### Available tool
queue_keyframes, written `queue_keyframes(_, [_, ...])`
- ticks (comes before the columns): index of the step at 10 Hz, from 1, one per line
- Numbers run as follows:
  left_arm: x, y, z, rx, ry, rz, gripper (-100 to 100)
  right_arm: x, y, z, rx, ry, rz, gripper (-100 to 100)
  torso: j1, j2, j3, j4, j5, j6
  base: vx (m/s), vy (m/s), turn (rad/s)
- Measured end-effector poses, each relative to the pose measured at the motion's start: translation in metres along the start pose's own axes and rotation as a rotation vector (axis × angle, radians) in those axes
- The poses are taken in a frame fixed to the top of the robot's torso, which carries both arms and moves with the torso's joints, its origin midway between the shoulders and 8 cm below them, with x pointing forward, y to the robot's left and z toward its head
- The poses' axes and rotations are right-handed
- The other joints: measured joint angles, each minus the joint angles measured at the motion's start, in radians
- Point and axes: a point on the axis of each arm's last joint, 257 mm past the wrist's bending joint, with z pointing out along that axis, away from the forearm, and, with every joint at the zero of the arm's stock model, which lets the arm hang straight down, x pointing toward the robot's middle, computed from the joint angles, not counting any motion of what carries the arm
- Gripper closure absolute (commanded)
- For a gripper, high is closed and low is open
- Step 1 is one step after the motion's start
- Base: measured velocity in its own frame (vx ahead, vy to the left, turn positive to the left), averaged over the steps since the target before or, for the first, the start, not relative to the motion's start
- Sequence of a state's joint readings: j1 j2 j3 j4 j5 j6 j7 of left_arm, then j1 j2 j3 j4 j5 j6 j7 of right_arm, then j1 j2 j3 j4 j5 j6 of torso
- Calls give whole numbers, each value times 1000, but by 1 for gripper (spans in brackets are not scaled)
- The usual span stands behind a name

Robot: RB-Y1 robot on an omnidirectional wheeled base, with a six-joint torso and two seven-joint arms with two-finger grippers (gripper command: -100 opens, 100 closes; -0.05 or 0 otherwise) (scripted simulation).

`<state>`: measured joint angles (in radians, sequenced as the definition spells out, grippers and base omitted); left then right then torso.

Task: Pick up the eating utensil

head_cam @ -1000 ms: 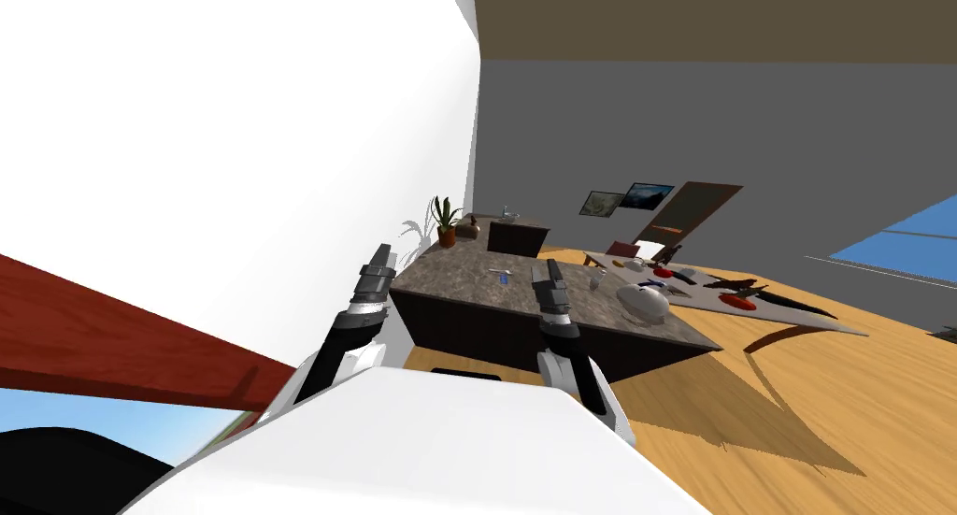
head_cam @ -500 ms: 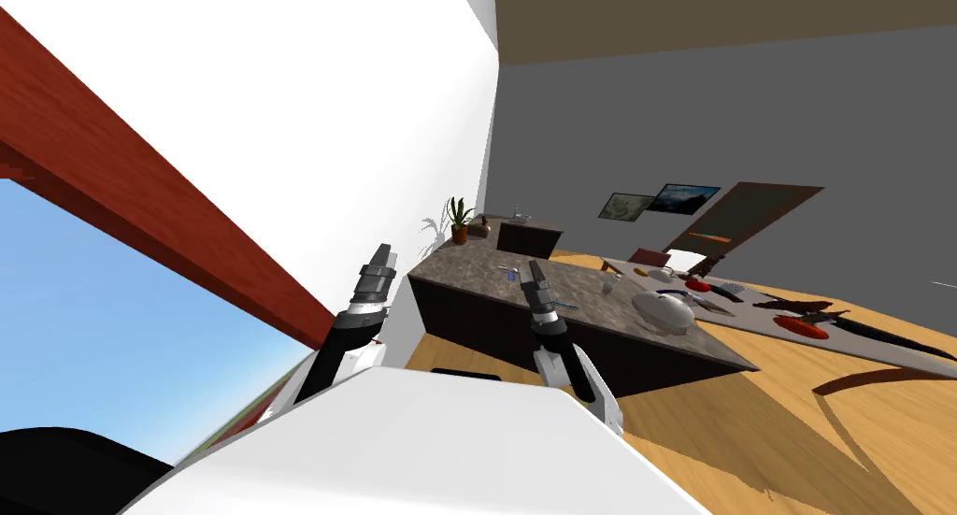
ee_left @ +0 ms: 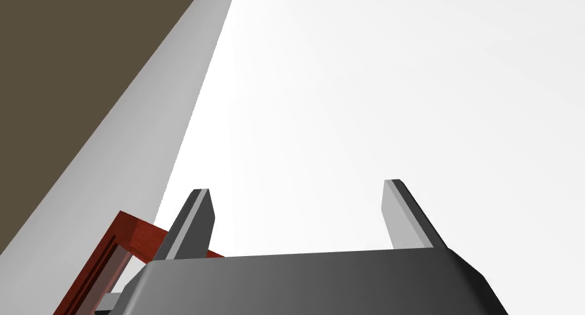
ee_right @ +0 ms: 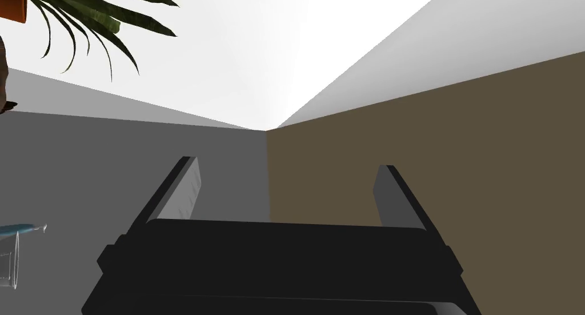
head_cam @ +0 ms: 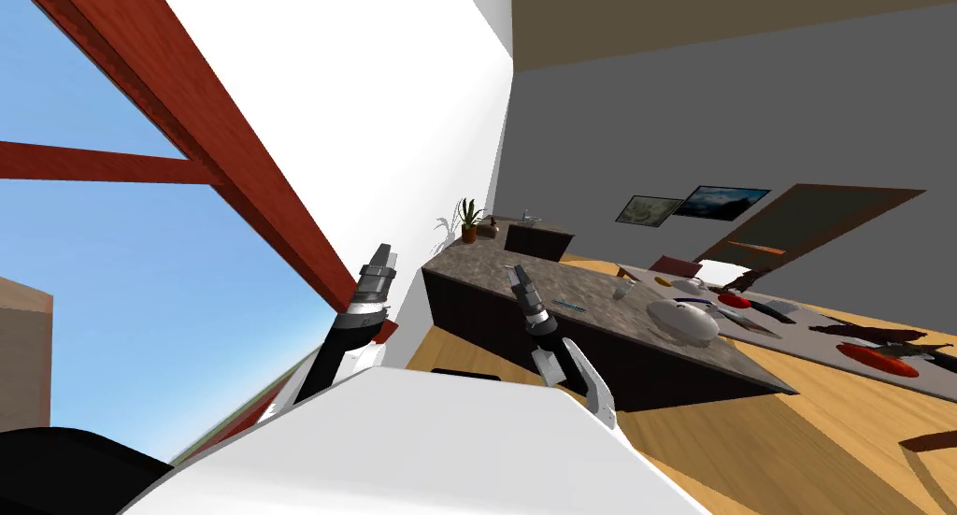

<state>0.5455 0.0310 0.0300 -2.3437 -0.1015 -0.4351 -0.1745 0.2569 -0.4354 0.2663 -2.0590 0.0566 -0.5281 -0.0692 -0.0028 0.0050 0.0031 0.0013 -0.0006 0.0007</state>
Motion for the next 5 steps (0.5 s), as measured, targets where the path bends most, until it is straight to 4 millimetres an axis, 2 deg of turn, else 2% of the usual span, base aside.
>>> queue_keyframes(5, [0, 0, 0, 0, 0, 0, 0, 42, -26, -12, 23, 190, -28, -100, -1, 0, 0, 0, 0, 0, -88, -8, 188])
